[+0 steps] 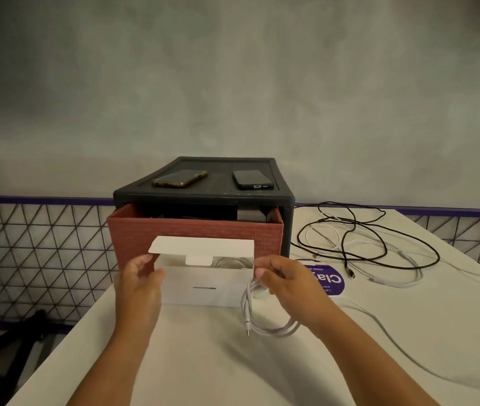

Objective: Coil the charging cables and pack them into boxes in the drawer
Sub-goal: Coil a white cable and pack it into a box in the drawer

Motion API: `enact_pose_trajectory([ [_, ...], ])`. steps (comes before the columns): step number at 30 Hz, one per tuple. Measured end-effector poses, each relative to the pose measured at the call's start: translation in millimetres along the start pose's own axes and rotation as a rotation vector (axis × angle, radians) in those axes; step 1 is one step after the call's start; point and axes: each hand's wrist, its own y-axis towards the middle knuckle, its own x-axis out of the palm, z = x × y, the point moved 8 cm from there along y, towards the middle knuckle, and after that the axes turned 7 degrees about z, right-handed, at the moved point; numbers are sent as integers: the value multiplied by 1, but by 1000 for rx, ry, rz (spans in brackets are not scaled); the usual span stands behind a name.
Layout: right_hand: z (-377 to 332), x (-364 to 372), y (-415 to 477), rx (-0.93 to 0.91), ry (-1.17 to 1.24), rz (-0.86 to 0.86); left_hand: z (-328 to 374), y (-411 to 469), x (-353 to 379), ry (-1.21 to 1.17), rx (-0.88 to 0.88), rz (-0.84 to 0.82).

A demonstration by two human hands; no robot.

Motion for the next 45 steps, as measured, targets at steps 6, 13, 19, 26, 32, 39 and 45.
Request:
enact_pose_trajectory([
  [6,11,17,-1,-36,-98,-58,-8,-4,15,107,2,-165],
  [13,10,19,0,-84,-196,-42,-6,-12,21,171,74,-230],
  [19,11,8,3,-42,-308,-23,6,-23,26,60,89,-303],
  [26,5,-7,0,-10,-259,-247,6,-26,27,-77,-53,-443],
  [32,-28,-54,-2,-73,-61,-48,24,-35,26,-193,-50,-461],
  [39,-90,-114,-30,-476,85,399,36,-65,47,-277,-47,-616],
  [45,-106,-75,-40,-700,-313,230,35,-98,64,-233,-43,-772],
])
